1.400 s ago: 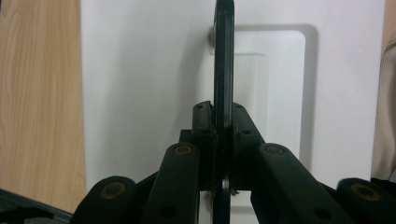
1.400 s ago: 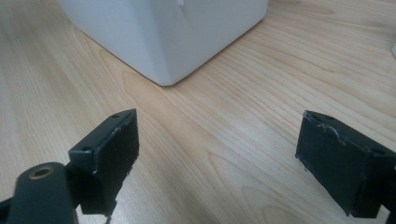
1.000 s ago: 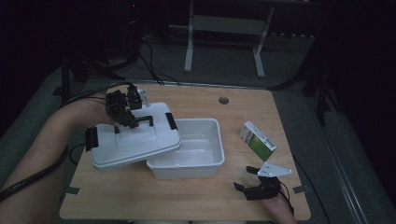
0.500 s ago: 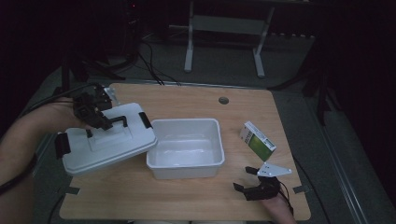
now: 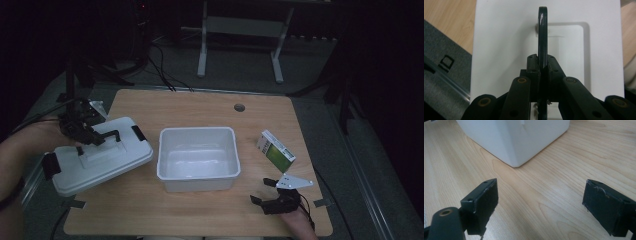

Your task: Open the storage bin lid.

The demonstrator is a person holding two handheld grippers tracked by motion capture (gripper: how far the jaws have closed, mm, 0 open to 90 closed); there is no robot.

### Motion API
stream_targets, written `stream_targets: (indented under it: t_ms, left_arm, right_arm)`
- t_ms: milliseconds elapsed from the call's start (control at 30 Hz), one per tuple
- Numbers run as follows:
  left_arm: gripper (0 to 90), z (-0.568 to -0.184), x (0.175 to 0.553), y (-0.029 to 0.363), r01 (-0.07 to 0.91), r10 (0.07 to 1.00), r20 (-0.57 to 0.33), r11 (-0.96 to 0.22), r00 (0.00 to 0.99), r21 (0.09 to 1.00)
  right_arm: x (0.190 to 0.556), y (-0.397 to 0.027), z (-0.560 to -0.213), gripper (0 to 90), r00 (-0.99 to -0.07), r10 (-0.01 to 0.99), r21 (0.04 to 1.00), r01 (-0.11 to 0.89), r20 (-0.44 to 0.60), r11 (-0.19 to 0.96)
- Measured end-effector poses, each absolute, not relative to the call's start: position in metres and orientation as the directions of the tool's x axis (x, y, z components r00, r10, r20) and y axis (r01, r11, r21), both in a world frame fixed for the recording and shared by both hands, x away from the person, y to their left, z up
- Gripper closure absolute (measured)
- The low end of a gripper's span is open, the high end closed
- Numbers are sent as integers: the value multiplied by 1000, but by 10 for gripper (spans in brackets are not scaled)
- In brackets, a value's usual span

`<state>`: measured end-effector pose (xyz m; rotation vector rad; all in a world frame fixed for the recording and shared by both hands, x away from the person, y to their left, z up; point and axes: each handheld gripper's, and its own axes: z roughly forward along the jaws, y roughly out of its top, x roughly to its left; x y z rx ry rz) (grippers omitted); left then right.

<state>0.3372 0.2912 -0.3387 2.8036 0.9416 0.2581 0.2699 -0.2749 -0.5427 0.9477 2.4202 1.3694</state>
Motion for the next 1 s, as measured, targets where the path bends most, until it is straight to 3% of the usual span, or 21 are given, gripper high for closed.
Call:
stream_targets:
  t_ms: [1000]
  left_arm:
    - [832,-450,364,291,629,651,6,-735,759,252]
  right_arm:
    - [269,-277,-541,129,-770,628,826,422,111,372]
